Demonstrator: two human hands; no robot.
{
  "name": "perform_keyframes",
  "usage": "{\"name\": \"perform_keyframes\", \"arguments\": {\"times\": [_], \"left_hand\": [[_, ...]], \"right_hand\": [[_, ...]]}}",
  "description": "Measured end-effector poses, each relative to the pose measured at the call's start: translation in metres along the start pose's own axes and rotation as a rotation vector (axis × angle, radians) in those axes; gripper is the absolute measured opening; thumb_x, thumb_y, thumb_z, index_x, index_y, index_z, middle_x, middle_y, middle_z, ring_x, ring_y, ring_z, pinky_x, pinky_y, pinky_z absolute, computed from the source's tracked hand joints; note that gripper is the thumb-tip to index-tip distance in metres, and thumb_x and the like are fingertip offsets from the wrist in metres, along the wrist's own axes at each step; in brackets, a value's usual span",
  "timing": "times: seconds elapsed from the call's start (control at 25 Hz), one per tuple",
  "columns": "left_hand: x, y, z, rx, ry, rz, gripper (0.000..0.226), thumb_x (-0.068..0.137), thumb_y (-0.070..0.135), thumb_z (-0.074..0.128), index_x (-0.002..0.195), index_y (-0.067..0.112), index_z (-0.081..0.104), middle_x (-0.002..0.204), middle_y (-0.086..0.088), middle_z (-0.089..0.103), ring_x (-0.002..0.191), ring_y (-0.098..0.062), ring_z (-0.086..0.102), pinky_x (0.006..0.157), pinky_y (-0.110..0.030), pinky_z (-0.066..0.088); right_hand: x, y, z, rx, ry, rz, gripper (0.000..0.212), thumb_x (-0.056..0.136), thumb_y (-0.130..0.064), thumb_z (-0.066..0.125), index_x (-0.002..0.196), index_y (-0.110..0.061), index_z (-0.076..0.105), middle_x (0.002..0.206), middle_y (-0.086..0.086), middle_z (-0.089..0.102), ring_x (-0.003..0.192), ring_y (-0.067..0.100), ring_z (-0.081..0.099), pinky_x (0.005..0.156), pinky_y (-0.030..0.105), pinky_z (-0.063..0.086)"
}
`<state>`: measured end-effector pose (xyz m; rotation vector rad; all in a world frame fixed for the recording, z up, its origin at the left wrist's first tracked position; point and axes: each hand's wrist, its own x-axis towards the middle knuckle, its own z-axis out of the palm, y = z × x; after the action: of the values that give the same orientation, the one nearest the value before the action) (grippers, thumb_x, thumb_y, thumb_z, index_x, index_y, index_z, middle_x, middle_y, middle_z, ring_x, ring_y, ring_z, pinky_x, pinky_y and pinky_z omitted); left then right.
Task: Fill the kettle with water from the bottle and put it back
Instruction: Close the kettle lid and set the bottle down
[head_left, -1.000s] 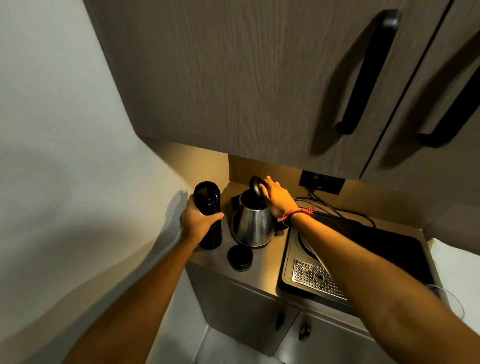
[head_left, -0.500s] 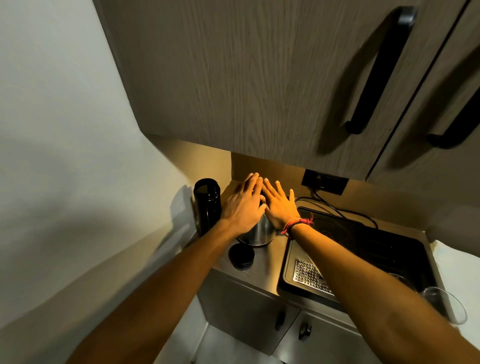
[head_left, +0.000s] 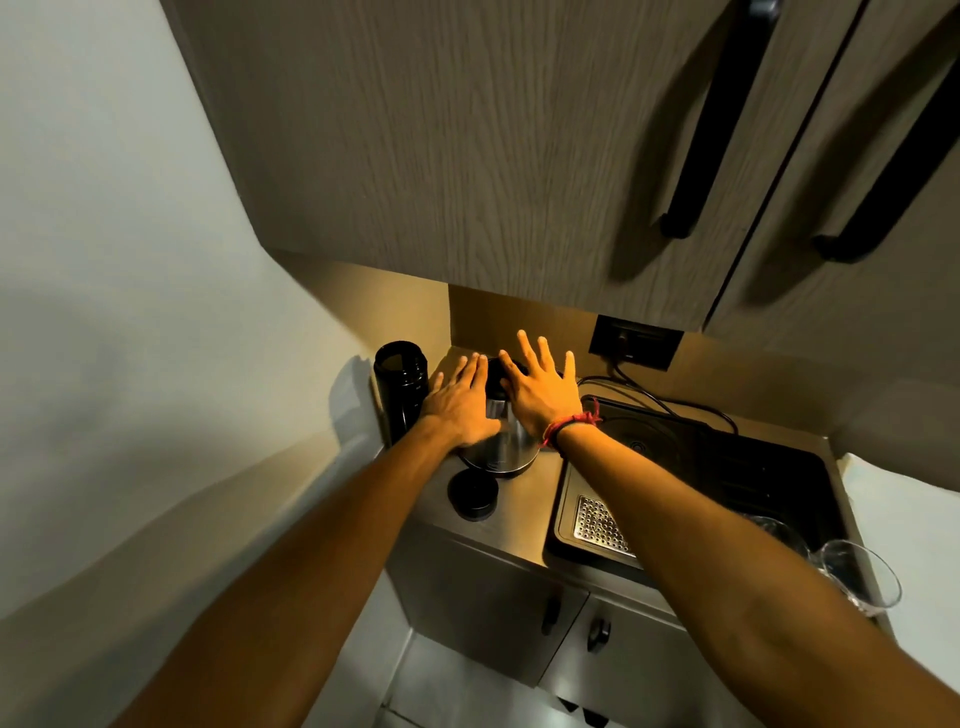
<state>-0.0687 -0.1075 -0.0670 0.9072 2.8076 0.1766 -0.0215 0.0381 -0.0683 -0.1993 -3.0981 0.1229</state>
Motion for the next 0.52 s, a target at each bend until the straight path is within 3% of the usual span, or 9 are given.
{"name": "perform_keyframes", "arguments": {"times": [0.08, 0.12, 0.2, 0.28, 0.4, 0.52], "left_hand": [[-0.016, -0.002, -0.002, -0.011, 0.148, 0.043, 0.098, 0.091, 0.037, 0.064, 0.158, 0.006, -0.002, 0.167, -0.013, -0.002, 0.154, -0.026, -0.002, 0.125, -0.044, 0.013], [-0.026, -0.001, 0.000, -0.046, 0.225, 0.072, 0.091, 0.093, 0.028, 0.061, 0.158, 0.006, 0.002, 0.167, -0.013, 0.003, 0.154, -0.026, 0.003, 0.124, -0.042, 0.017], [-0.048, -0.005, 0.014, -0.110, 0.314, 0.118, 0.082, 0.092, 0.017, 0.057, 0.158, 0.007, 0.009, 0.166, -0.012, 0.012, 0.153, -0.025, 0.014, 0.121, -0.041, 0.028], [-0.071, -0.009, 0.031, -0.118, 0.327, 0.122, 0.081, 0.092, 0.013, 0.056, 0.158, 0.008, 0.010, 0.166, -0.010, 0.013, 0.148, -0.025, 0.028, 0.116, -0.038, 0.037], [-0.098, -0.026, 0.053, 0.029, 0.350, 0.118, 0.078, 0.094, 0.018, 0.058, 0.158, 0.007, 0.016, 0.165, -0.009, 0.018, 0.143, -0.023, 0.038, 0.107, -0.033, 0.043], [-0.115, -0.047, 0.070, 0.123, 0.375, 0.151, 0.068, 0.090, 0.024, 0.062, 0.149, 0.003, 0.037, 0.149, -0.017, 0.047, 0.133, -0.029, 0.051, 0.108, -0.039, 0.044]], "right_hand": [[-0.022, -0.008, -0.001, -0.050, 0.190, -0.107, 0.054, 0.100, -0.038, 0.026, 0.149, -0.016, 0.032, 0.159, 0.014, 0.025, 0.145, 0.036, 0.027, 0.114, 0.054, 0.028], [-0.035, -0.012, 0.003, -0.077, 0.296, -0.188, 0.050, 0.099, -0.035, 0.030, 0.141, -0.011, 0.043, 0.147, 0.017, 0.042, 0.131, 0.037, 0.044, 0.103, 0.048, 0.040], [-0.058, -0.019, 0.023, -0.113, 0.379, -0.370, 0.040, 0.097, -0.034, 0.034, 0.121, -0.009, 0.054, 0.118, 0.014, 0.056, 0.098, 0.032, 0.054, 0.079, 0.041, 0.044], [-0.072, -0.028, 0.050, -0.109, 0.221, -0.490, 0.039, 0.095, -0.040, 0.037, 0.116, -0.012, 0.055, 0.109, 0.010, 0.057, 0.089, 0.028, 0.052, 0.074, 0.040, 0.044], [-0.078, -0.045, 0.090, -0.174, -0.100, -0.461, 0.059, 0.088, -0.052, 0.046, 0.138, -0.022, 0.042, 0.135, 0.008, 0.049, 0.112, 0.031, 0.051, 0.089, 0.046, 0.047], [-0.081, -0.059, 0.104, -0.158, -0.181, -0.372, 0.067, 0.084, -0.043, 0.058, 0.145, -0.031, 0.033, 0.147, 0.008, 0.037, 0.126, 0.034, 0.041, 0.098, 0.053, 0.043]]}}
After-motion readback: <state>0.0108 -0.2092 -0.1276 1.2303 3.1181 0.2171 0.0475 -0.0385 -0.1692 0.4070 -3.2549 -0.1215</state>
